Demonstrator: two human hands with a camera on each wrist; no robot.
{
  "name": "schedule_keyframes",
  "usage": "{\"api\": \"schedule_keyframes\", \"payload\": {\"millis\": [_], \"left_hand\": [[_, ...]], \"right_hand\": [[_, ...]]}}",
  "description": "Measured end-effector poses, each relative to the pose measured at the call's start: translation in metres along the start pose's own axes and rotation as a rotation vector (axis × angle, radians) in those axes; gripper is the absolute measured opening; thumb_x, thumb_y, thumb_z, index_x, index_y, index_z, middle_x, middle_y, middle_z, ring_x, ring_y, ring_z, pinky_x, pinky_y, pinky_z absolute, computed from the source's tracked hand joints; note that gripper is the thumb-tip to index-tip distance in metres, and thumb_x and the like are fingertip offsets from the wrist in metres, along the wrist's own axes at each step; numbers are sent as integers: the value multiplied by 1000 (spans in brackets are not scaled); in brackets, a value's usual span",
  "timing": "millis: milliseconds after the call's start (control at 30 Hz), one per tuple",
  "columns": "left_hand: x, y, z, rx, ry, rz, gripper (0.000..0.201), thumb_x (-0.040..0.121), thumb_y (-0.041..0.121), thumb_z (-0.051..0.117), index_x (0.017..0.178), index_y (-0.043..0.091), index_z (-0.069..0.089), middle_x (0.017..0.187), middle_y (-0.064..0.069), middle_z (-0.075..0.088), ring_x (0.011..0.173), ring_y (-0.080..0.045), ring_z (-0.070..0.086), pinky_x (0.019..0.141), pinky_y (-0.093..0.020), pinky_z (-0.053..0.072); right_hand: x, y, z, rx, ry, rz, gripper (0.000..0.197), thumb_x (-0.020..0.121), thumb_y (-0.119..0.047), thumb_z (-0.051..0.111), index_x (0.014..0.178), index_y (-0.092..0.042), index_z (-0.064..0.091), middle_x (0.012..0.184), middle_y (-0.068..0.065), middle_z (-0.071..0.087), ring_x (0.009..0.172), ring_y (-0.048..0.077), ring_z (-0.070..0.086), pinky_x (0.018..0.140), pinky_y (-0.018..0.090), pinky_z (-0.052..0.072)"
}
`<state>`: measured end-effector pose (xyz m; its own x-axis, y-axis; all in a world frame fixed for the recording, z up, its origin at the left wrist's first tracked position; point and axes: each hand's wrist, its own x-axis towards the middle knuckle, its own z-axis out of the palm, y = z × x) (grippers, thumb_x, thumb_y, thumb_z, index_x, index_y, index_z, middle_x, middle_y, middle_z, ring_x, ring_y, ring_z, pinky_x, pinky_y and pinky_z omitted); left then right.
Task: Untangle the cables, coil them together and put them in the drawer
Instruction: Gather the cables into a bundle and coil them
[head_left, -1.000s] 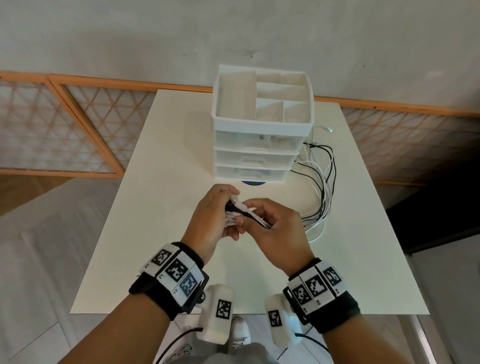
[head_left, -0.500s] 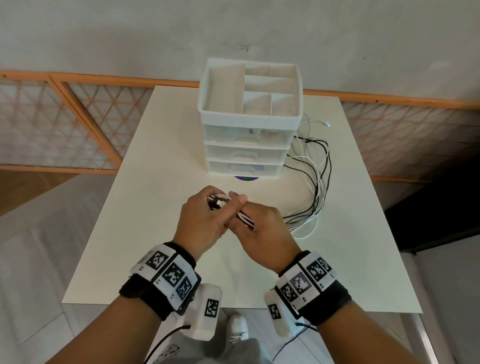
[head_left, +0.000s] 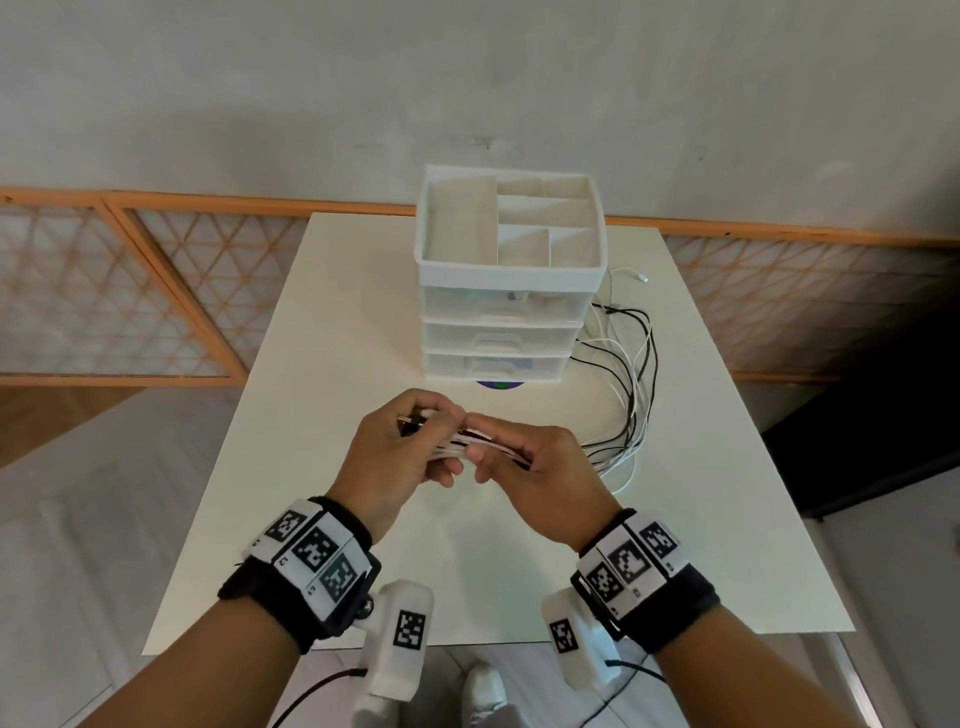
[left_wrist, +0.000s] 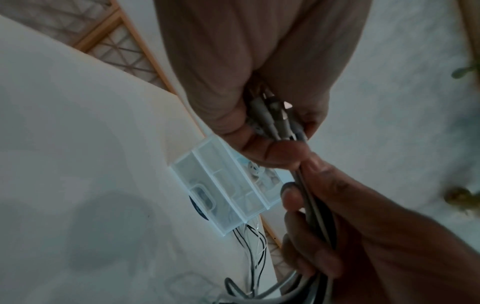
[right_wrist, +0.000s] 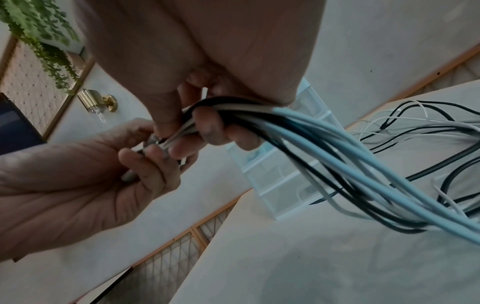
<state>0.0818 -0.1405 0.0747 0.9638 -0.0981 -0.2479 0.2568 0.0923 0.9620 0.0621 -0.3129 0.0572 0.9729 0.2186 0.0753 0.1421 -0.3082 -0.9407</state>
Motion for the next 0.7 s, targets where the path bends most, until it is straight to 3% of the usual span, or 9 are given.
{"api": "schedule_keyframes", "payload": {"millis": [100, 267, 367, 433, 500, 600, 700], "left_hand": [[-3, 1, -6, 77, -61, 59, 19, 89, 21, 71, 104, 11, 72, 83, -19, 70, 63, -26, 64, 57, -30, 53], [-4, -3, -14, 147, -67, 75, 23, 91, 25, 68, 111, 14, 73, 75, -9, 71, 61, -25, 63, 56, -31, 53], [-4, -2, -16, 136, -55, 65, 21, 94, 26, 65, 107, 14, 75, 76, -10, 71, 60, -24, 62, 56, -32, 51], [-6, -2, -18, 59, -59, 22, 22, 96, 25, 61, 102, 10, 76, 78, -15, 69, 61, -25, 57, 54, -31, 49], [-7, 1, -21, -38, -77, -47, 27, 99, 23, 55, 103, 4, 74, 79, -18, 67, 61, -25, 55, 52, -28, 48], [-4, 4, -25, -139, -97, -155, 35, 103, 25, 46, 110, -2, 68, 79, -16, 68, 60, -25, 60, 51, -28, 50], [-3, 5, -24, -128, -108, -168, 37, 102, 29, 50, 109, -3, 66, 79, -17, 67, 61, -25, 59, 51, -28, 50]], "right_hand": [[3, -6, 6, -49, 27, 6, 24, 96, -26, 66, 117, -36, 71, 69, 0, 69, 67, 13, 66, 69, 22, 53], [2, -12, 18, -37, 49, -10, 22, 96, -18, 65, 112, -29, 76, 73, -7, 73, 65, 9, 65, 72, 21, 55], [3, -16, 20, -31, 34, -20, 24, 96, -22, 67, 114, -36, 74, 76, -8, 75, 63, 9, 62, 72, 27, 57], [3, -19, 17, -28, -32, -19, 32, 92, -28, 71, 121, -42, 69, 85, -8, 78, 71, 11, 66, 77, 30, 57], [2, -19, 13, -26, -48, -24, 40, 90, -23, 74, 127, -38, 66, 96, -14, 78, 85, 8, 71, 85, 25, 56], [1, -14, 11, -47, 23, -35, 33, 91, -12, 72, 122, -25, 72, 82, -11, 75, 74, 11, 66, 76, 20, 53], [0, -12, 13, -82, 33, -41, 30, 91, -13, 72, 120, -20, 72, 76, -4, 73, 69, 6, 61, 72, 17, 48]]}}
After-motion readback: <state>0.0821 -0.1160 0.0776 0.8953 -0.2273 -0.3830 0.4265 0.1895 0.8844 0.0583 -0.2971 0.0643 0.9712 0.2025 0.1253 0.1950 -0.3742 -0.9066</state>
